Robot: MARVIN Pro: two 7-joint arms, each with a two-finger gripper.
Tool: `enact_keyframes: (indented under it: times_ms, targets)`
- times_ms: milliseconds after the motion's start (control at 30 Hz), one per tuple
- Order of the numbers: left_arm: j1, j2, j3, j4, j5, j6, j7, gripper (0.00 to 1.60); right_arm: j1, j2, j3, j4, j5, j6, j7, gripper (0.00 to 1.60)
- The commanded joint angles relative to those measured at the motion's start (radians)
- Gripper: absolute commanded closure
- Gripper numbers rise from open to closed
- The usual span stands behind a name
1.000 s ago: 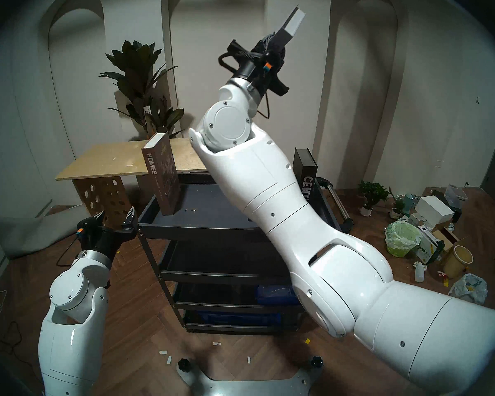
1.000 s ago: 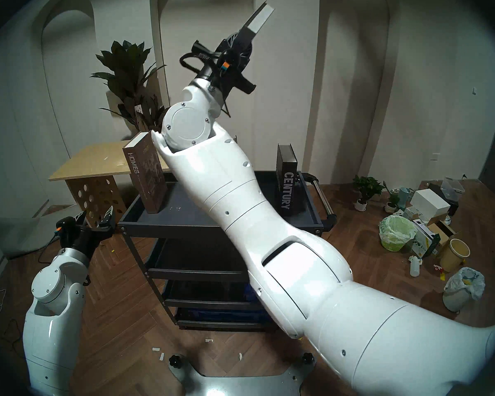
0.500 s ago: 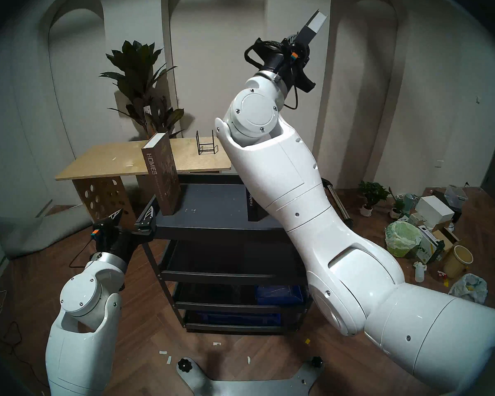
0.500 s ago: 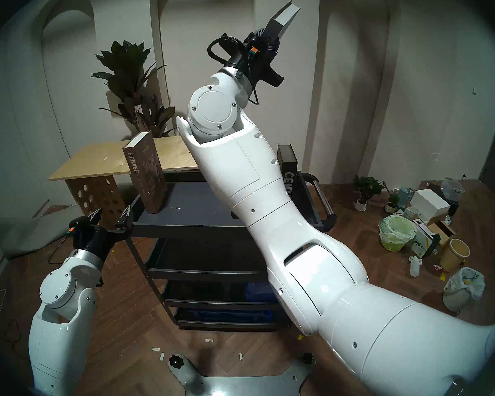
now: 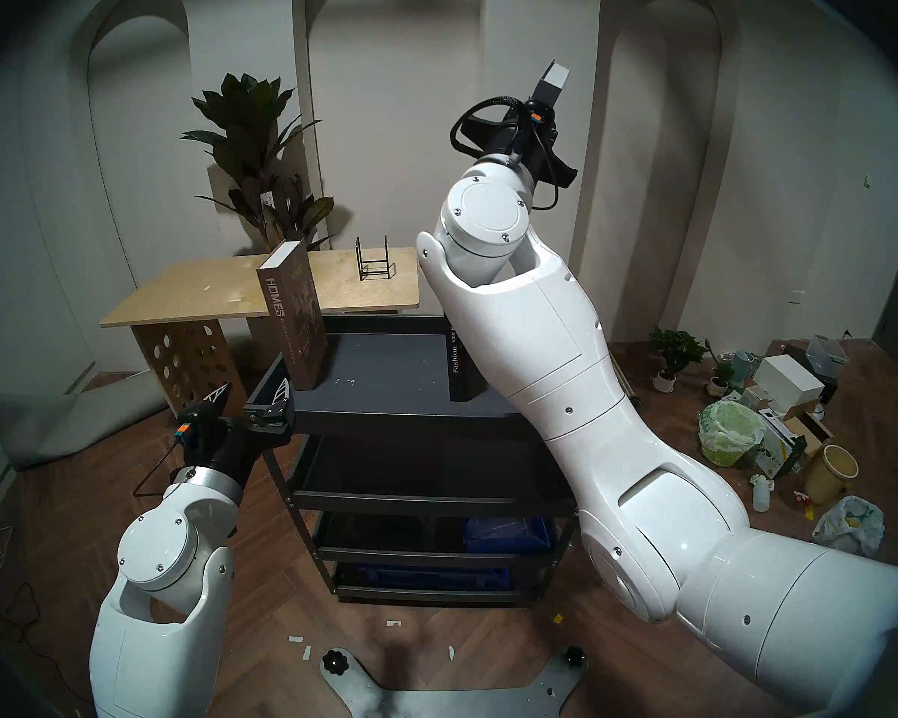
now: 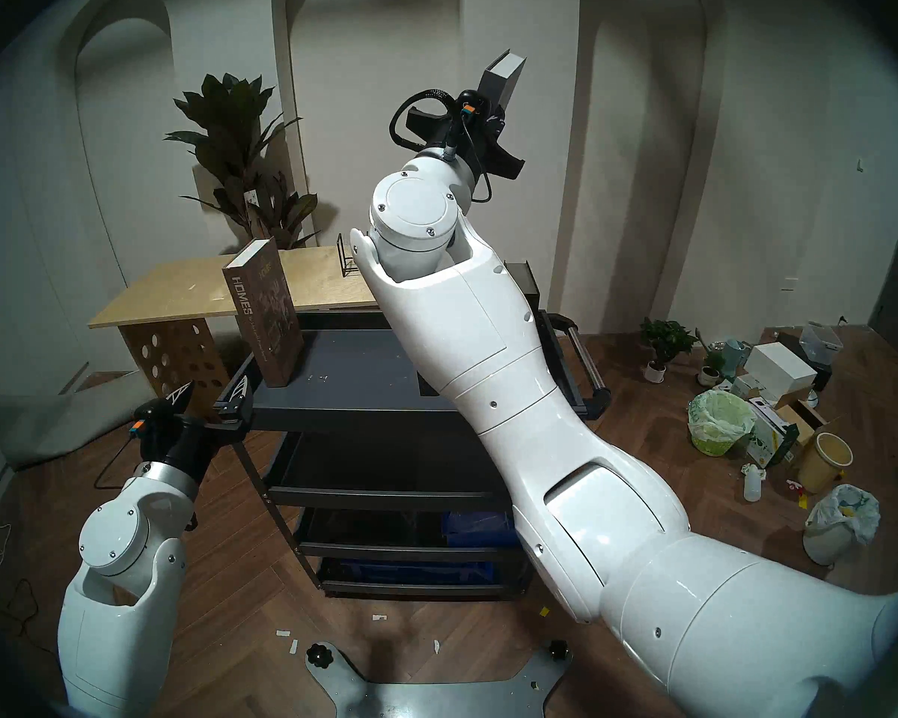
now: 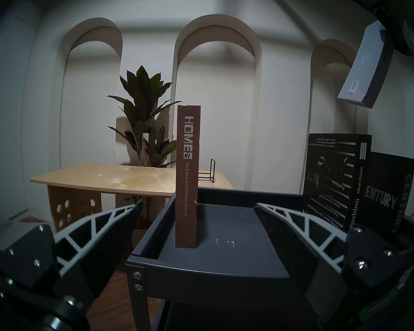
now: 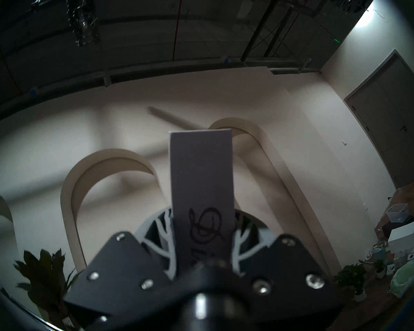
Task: Sort the books onto the shelf by size, largest to the left
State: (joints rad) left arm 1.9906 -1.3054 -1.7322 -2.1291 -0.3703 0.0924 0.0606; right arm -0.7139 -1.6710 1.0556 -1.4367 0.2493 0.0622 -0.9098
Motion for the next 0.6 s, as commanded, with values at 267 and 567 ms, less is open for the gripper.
enact_keyframes:
  times_ms: [267,567]
  targets:
    - [0.022,-0.026,0.033,-0.073,0.069,0.01,0.082,0.0,-0.03,0.15,-0.026,-0.14,0.116,0.28,0.171,1.6]
    - [0.017,-0.04,0.063,-0.082,0.114,0.037,0.145,0.0,-0.023,0.244,-0.029,-0.22,0.218,0.455,0.26,1.6]
